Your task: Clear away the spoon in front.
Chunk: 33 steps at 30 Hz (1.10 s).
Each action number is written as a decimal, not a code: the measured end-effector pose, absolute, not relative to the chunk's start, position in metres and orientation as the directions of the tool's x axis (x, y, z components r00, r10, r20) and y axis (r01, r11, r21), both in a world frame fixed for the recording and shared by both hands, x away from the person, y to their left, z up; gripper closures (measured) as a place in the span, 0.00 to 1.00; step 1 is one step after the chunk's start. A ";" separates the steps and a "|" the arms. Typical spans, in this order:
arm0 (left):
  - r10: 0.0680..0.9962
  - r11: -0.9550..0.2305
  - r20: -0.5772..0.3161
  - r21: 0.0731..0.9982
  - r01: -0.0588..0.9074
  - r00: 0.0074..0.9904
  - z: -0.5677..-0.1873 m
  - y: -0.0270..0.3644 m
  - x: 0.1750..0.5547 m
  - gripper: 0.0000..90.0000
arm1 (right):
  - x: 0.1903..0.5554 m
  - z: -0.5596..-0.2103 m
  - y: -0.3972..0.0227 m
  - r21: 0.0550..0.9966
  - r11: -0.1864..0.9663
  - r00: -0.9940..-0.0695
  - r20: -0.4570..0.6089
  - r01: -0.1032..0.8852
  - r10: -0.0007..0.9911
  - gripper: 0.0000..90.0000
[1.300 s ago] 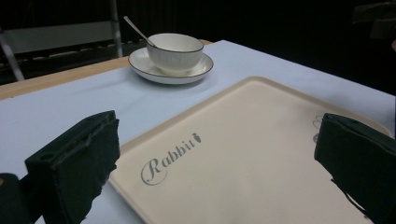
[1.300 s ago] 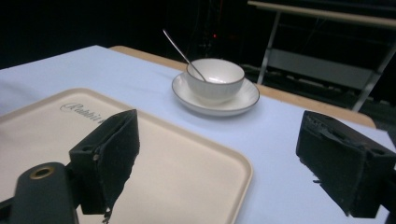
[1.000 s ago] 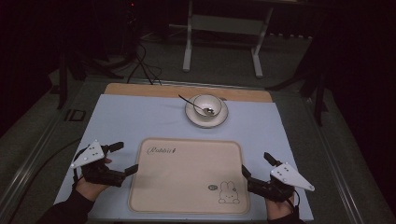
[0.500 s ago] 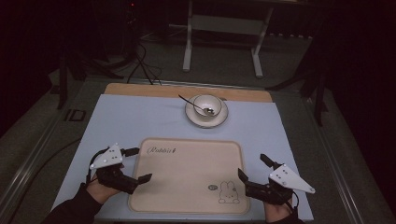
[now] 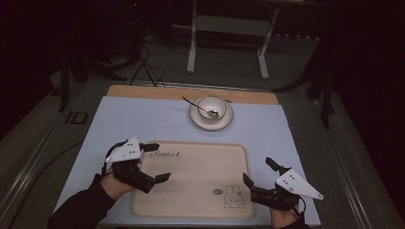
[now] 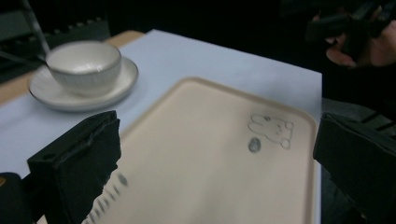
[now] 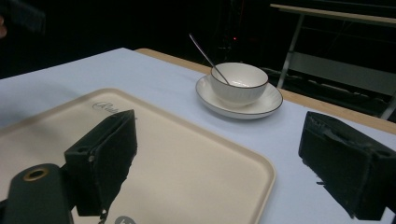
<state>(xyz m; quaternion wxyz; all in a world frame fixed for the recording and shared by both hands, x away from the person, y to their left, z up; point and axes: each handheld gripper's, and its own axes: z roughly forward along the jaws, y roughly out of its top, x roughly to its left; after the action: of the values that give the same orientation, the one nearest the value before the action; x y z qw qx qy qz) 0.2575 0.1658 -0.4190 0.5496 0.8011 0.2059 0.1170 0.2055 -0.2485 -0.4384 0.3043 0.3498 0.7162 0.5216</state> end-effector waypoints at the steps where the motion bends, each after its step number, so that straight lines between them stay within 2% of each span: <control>1: 0.459 -0.314 -0.031 0.929 0.195 0.888 -0.415 0.164 0.259 0.01 | 0.205 -0.438 -0.249 0.960 0.210 -0.571 -0.069 0.184 0.818 0.13; 11: 0.475 -0.288 -0.024 0.940 0.181 0.880 -0.390 0.149 0.287 0.03 | 0.204 -0.437 -0.249 0.962 0.208 -0.573 -0.072 0.176 0.816 0.13; 17: 0.488 -0.266 -0.050 0.942 0.203 0.871 -0.385 0.137 0.306 0.05 | 0.203 -0.437 -0.248 0.963 0.207 -0.577 -0.074 0.169 0.814 0.13; 25: 0.521 -0.239 -0.080 0.942 0.236 0.850 -0.393 0.123 0.334 0.12 | 0.201 -0.436 -0.247 0.964 0.209 -0.581 -0.077 0.165 0.810 0.13; 26: 0.541 -0.224 -0.107 0.938 0.265 0.834 -0.400 0.121 0.345 0.12 | 0.201 -0.436 -0.247 0.964 0.208 -0.581 -0.075 0.166 0.810 0.13; 33: 0.631 -0.201 -0.134 0.923 0.328 0.764 -0.420 0.118 0.371 0.17 | 0.201 -0.437 -0.248 0.964 0.207 -0.585 -0.073 0.166 0.808 0.13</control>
<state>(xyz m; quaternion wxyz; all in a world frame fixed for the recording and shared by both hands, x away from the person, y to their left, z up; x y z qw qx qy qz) 0.3714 0.1177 -0.4198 0.5483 0.7626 0.3144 0.1380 0.2015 -0.2478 -0.4372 0.3029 0.3406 0.7153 0.5297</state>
